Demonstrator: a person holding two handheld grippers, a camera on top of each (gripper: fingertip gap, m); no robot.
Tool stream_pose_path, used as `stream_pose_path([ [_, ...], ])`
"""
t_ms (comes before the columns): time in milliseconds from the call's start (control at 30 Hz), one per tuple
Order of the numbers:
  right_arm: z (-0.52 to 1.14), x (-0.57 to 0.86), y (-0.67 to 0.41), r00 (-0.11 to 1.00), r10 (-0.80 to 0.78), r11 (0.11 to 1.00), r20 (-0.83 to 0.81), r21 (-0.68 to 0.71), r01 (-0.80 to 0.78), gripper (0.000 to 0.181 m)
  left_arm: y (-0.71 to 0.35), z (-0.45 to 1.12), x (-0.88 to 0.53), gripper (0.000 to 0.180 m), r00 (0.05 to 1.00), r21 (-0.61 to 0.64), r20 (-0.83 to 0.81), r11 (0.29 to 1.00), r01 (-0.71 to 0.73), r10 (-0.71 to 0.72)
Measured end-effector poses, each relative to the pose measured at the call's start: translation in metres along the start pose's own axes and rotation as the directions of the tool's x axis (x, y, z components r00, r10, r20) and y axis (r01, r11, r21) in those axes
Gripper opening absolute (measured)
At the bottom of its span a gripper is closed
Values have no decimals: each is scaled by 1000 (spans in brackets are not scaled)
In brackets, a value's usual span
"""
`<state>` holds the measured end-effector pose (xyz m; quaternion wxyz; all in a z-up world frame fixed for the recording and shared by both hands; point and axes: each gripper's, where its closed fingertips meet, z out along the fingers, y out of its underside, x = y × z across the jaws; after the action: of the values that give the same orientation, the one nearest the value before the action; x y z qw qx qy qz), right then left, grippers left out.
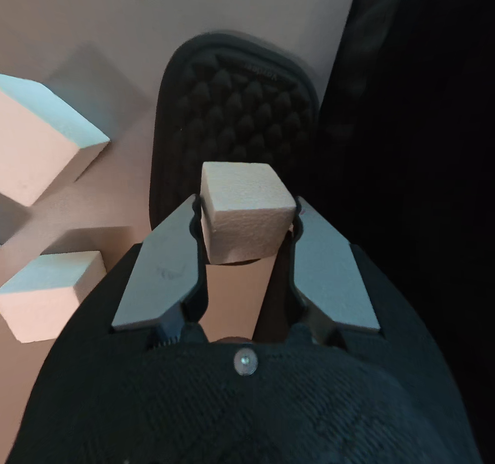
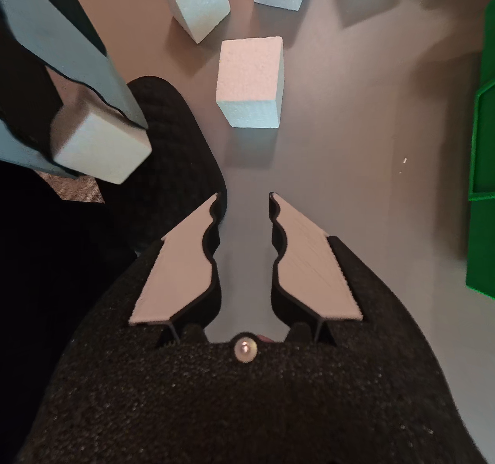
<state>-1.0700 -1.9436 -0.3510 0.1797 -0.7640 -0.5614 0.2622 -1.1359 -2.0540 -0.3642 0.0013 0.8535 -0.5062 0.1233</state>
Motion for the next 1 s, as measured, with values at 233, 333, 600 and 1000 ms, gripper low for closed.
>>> stream_pose_path([
  [233, 4, 1, -7, 1000, 3, 1000, -9, 16, -3, 36, 11, 11, 0, 70, 999, -13, 42, 1000, -25, 25],
  [333, 8, -3, -14, 1000, 8, 1000, 16, 21, -8, 39, 13, 0, -7, 74, 997, 35, 82, 999, -1, -2],
  [600, 24, -6, -32, 999, -30, 1000, 32, 9, 29, 42, 0, 1, -8, 57, 998, 97, 50, 995, -30, 25],
  [1000, 60, -8, -62, 998, -38, 999, 49, -28, 40, 61, -12, -12, -1, 78, 998, 187, -3, 981, -59, 61],
])
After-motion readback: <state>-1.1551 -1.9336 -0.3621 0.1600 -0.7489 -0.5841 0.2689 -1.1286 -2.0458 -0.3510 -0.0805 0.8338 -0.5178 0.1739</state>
